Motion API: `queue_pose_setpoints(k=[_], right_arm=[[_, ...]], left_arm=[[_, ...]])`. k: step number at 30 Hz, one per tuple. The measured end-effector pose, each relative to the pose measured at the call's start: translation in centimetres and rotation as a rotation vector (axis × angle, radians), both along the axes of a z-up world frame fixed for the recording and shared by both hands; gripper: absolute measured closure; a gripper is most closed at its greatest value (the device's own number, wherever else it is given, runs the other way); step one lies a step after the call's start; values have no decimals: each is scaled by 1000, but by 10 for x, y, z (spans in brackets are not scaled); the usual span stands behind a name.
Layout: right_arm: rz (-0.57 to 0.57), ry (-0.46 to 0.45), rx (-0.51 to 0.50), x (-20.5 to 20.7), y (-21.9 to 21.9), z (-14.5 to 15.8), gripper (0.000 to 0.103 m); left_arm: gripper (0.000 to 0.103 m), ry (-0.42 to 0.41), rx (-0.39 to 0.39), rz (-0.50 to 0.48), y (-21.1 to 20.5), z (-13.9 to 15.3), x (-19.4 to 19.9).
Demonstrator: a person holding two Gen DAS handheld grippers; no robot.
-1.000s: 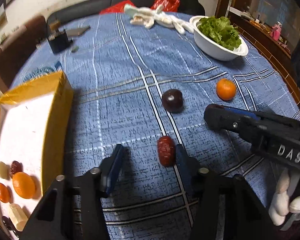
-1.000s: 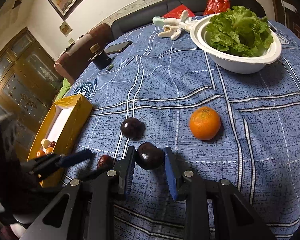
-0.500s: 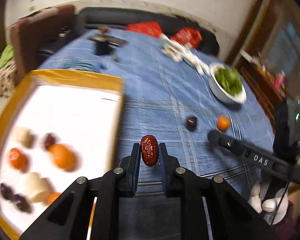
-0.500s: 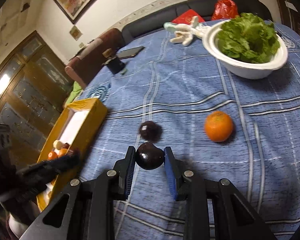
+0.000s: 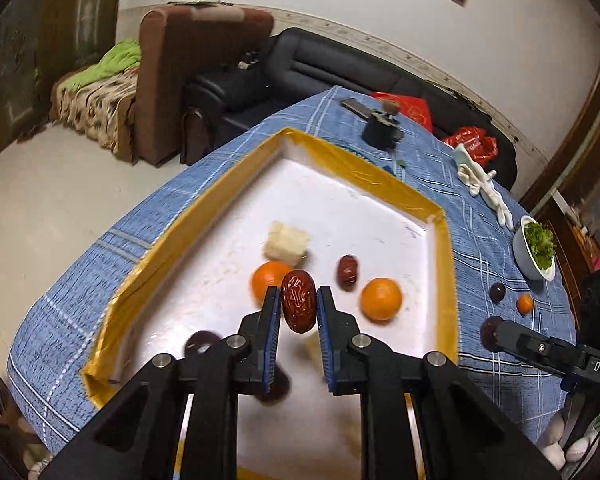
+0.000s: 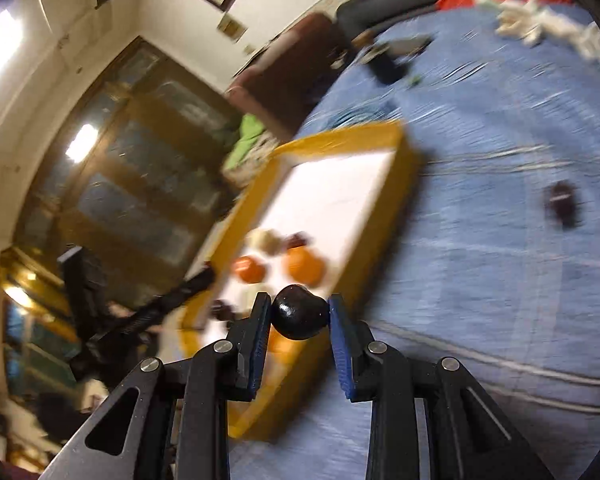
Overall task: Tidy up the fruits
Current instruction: 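Carry the plum and jujube into the tray and open both grippers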
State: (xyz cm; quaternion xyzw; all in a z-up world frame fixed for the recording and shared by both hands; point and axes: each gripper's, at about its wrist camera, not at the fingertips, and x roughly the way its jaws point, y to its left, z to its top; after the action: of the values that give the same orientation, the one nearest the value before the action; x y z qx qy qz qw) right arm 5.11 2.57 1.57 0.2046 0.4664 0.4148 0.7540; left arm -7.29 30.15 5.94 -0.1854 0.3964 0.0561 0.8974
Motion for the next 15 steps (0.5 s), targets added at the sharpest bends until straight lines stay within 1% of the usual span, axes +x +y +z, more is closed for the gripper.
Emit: queue_pose_setpoints(k=[2,5,6,7,8,9,10,11,12,13,15], right_arm=[[25,14,-2,1,20,-2,70],[44,5,-57,2,51,-6,69],[49,5,-67,2,58,-8,69],[52,3,-80,3,64,-9,69],[50,-6,-101,4,71,-9,69],[45,-16,-121,4,76,-10,63],[42,-24,-132,4,77,-10,49],[36,-33,-139,4,80,-10,41],[29,-42,-137,3,82,-9,30],[23,-51,-135,3,84,-8,28],[21,-58,-139,3,86,-5,28]], left_arm=[[86,3,-18,9,8,-5,-2],[85,5,-52,20,16,-9,-4],[81,7,-62,23,18,-10,-5],[74,8,-73,28,21,-11,-6],[55,5,-85,35,24,-10,-8],[44,-5,-96,44,27,-9,-11],[43,-15,-101,49,29,-7,-13],[42,-24,-106,50,30,-5,-15],[39,-32,-113,49,31,-2,-17],[36,-38,-119,49,32,0,-19],[35,-53,-131,46,31,5,-22]])
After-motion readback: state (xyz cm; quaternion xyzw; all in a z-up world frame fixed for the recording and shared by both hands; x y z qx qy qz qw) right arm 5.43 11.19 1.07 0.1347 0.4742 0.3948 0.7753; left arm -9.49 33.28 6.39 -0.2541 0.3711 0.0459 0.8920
